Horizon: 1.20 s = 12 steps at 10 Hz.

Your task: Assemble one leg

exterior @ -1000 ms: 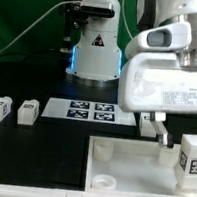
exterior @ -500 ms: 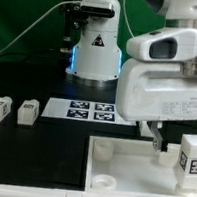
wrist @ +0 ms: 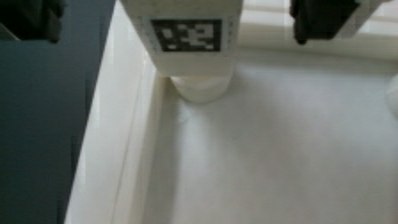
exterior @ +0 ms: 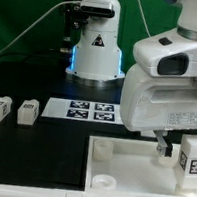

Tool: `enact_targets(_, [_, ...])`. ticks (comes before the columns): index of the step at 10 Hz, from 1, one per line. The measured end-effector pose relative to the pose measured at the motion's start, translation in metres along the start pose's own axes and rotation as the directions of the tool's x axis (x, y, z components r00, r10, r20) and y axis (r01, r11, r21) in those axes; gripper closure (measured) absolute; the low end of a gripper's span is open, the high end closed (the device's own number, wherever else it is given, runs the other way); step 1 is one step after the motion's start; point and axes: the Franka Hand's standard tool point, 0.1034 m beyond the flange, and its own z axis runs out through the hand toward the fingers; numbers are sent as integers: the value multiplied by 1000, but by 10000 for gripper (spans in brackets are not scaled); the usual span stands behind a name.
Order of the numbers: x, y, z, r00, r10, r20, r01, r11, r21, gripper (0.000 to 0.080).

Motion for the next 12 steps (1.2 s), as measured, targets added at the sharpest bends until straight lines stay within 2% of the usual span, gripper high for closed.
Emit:
enact_targets(1, [3, 0, 1, 999, -2, -33, 2, 1000, -5, 151])
enact_targets(3, [12, 0, -9, 994, -25, -108, 23, 999, -23, 151])
enact_targets(5, [15, 4, -8, 992, -24, -121, 22, 999, -25, 151])
enact_targets(6, [15, 4, -8, 992, -25, -121, 22, 999, -25, 275])
enact_targets(7, [15, 4, -8, 992, -24, -121, 22, 999, -25, 275])
enact_targets(8, [15, 4, -8, 992, -24, -121, 21, 999, -25, 414])
enact_targets(9, [15, 4, -8, 992, -24, -121, 21, 999, -25, 508])
enact_targets(12, [15, 4, -8, 993, -7, -121, 5, 1000, -23, 508])
